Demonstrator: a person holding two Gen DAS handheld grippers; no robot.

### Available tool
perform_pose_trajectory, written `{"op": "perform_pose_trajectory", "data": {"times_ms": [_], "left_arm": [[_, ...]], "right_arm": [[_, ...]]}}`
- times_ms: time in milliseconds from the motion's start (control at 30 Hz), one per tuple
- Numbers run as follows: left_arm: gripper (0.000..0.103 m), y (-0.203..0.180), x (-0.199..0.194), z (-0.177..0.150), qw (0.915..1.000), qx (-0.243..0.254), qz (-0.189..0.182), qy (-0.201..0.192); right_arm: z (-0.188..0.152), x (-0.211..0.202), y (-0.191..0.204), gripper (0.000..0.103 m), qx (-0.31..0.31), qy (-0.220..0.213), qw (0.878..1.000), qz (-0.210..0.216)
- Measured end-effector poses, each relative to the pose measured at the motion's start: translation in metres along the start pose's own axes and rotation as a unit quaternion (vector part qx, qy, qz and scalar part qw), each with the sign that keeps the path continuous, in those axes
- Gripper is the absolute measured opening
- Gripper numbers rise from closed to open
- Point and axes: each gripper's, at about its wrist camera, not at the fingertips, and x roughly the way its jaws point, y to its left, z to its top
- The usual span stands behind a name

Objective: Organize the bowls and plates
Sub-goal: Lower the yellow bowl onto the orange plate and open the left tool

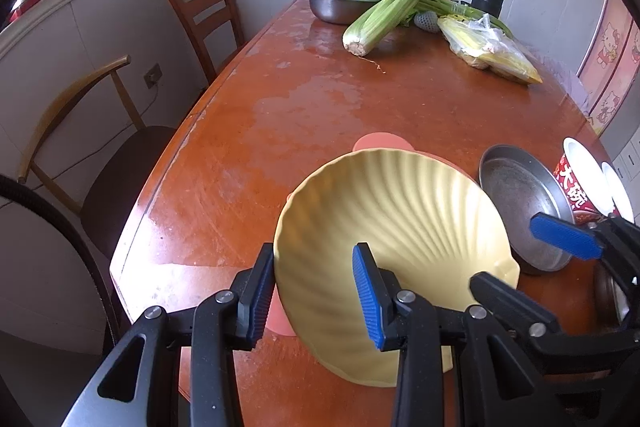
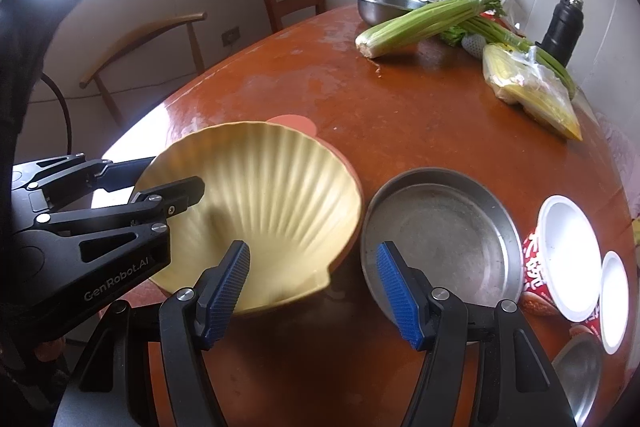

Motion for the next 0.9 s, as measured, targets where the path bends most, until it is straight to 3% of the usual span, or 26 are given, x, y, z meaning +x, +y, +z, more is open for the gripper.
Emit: {"op": "perform_pose_trajectory", "data": {"times_ms": [333, 900], "left_arm": [[0.039, 0.006, -0.004, 0.003, 0.9996, -0.022, -0.017, 0.006], [0.04, -0.005, -0.037, 0.015, 0.9989, -0.012, -0.03, -0.033]], "right_arm": [[-0.002, -0.018, -0.016, 0.068, 0.021, -0.016, 1.0, 0.007], [-0.023, -0.061, -0.062, 0.068, 0.11, -0.052, 0.993, 0.006]]}}
